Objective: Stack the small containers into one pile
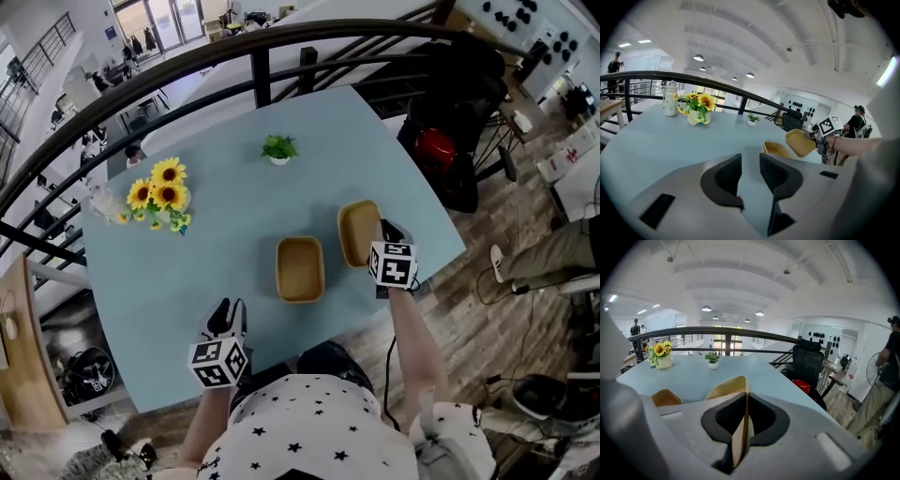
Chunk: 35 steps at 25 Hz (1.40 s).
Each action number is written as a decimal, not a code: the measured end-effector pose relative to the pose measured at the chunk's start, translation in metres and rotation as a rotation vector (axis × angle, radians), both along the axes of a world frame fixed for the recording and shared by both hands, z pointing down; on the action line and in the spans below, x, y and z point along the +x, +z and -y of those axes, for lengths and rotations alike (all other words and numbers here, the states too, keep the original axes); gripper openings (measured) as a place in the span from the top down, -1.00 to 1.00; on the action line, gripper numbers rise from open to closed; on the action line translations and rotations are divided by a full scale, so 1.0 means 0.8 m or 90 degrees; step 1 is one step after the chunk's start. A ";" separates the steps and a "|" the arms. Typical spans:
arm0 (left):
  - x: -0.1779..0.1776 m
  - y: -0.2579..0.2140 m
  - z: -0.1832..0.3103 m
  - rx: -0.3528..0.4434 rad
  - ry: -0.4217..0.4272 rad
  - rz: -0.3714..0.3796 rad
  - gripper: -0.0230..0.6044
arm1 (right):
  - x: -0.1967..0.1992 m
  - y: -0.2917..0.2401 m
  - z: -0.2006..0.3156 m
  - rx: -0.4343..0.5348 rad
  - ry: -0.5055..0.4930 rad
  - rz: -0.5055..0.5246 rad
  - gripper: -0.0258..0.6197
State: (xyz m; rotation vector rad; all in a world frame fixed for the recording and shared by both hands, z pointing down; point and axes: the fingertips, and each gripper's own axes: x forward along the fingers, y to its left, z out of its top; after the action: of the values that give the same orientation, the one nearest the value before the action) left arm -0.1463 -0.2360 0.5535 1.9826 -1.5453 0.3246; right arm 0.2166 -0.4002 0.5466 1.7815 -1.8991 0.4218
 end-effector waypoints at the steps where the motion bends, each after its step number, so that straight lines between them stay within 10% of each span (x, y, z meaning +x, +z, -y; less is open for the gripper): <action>1: -0.004 -0.001 -0.002 0.001 0.005 0.002 0.55 | -0.007 -0.005 -0.005 0.004 0.002 0.003 0.85; 35: -0.101 0.016 -0.043 -0.013 0.098 0.000 0.55 | -0.185 -0.013 -0.103 0.000 0.031 0.080 0.85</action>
State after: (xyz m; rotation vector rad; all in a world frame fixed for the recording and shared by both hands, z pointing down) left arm -0.2270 -0.2018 0.5659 2.0902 -1.3860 0.4022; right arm 0.0684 -0.3181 0.5365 1.8430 -1.9430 0.5641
